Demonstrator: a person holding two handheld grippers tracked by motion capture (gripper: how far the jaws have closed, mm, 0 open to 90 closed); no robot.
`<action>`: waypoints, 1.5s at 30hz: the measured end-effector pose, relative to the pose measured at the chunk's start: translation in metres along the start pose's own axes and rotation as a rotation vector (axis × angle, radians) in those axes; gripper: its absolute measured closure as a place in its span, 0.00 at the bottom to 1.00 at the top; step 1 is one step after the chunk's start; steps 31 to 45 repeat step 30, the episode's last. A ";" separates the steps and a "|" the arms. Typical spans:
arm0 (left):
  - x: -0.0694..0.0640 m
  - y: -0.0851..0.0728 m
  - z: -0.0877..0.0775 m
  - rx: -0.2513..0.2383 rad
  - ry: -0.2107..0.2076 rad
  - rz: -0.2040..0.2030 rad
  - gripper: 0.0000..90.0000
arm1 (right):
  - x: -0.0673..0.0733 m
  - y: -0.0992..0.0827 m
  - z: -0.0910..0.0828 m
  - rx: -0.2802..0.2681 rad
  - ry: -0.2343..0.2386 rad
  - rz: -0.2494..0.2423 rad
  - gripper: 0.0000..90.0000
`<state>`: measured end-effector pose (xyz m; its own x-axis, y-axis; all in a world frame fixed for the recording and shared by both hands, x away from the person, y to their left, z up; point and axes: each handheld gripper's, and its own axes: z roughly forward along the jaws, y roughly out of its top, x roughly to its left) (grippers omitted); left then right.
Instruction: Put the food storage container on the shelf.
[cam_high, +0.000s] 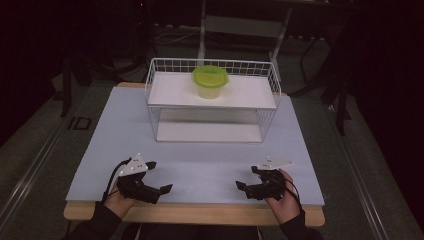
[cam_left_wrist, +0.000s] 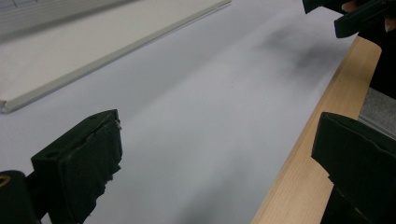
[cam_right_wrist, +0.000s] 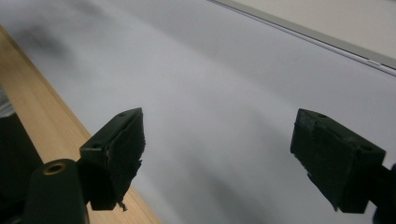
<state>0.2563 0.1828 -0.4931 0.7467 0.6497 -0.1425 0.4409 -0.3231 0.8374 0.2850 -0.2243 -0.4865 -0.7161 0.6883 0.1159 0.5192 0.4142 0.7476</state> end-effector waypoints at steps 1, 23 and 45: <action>0.001 -0.001 -0.001 -0.002 0.004 -0.002 0.03 | 0.000 0.000 0.000 0.000 0.000 0.000 0.19; 0.006 -0.006 -0.010 -0.047 0.006 -0.042 0.03 | -0.024 -0.012 -0.010 -0.006 -0.050 0.038 0.17; 0.003 -0.005 -0.010 -0.044 0.002 -0.032 0.03 | -0.022 -0.012 -0.009 0.000 -0.049 0.026 0.17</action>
